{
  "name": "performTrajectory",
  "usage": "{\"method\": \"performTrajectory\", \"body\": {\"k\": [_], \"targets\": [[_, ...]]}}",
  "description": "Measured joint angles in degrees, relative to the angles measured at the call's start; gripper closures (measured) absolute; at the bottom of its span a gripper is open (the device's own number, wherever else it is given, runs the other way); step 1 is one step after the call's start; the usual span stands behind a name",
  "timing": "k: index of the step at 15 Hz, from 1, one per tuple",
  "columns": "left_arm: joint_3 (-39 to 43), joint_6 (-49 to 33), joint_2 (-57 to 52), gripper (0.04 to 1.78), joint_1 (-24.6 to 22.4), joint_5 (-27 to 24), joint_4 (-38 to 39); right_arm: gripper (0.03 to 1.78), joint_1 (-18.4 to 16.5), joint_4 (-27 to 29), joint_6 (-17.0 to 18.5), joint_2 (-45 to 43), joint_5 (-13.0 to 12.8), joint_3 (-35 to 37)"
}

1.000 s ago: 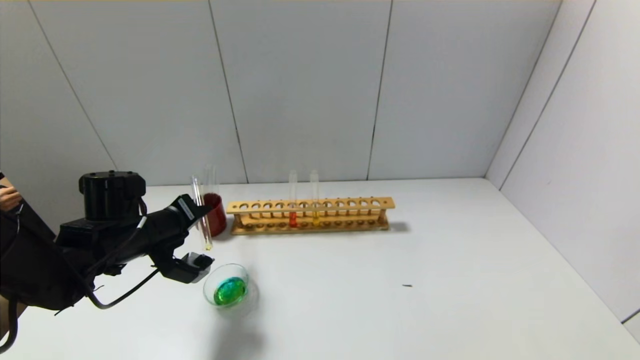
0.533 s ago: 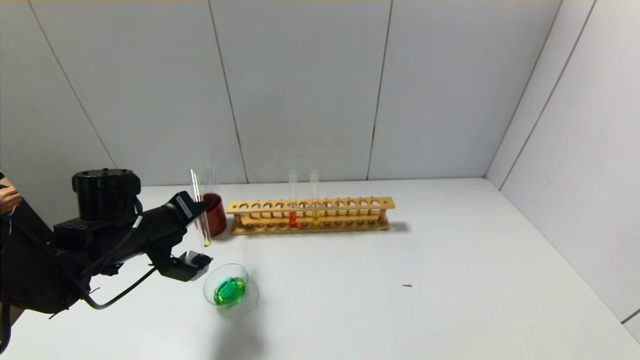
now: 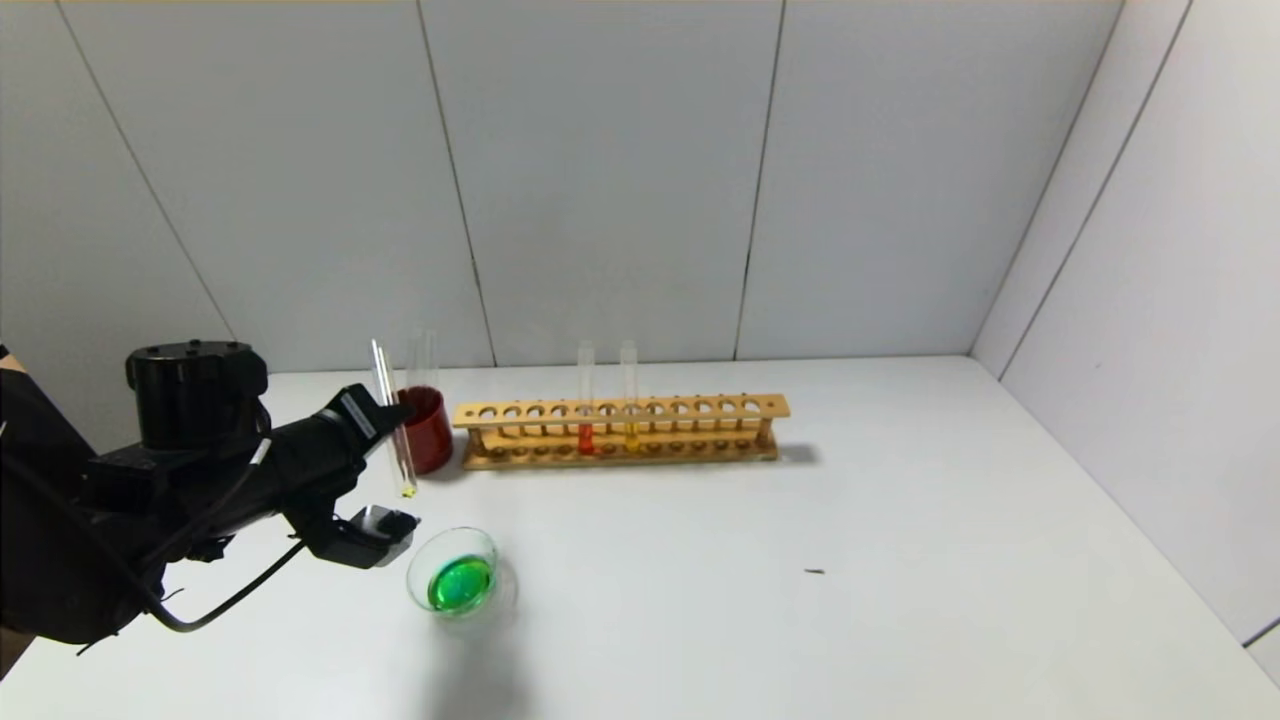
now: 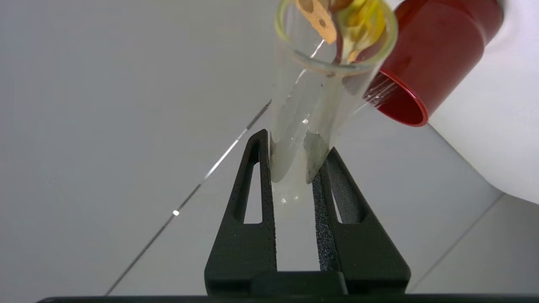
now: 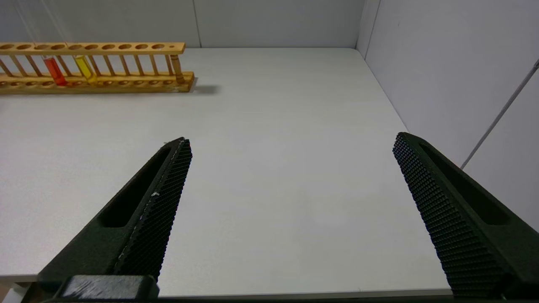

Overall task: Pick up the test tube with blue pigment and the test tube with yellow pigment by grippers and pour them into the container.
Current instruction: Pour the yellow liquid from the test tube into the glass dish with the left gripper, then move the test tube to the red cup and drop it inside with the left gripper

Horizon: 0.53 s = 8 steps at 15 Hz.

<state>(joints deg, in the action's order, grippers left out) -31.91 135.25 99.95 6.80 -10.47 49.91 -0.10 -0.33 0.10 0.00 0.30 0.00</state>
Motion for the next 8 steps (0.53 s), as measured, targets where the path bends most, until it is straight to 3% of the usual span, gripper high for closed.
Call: {"method": "performTrajectory", "body": {"k": [3,8], "targets": [[0.55,-14.53,-2.18,1.51,-0.05,4.13,1.77,0.06,0.00,0.00,0.00,0.00,0.00,0.00],[-2.84,-59.04,-6.01,1.51,-0.02,19.04,3.36,0.06,0.00,0.02,0.00,0.00,0.00,0.00]]}}
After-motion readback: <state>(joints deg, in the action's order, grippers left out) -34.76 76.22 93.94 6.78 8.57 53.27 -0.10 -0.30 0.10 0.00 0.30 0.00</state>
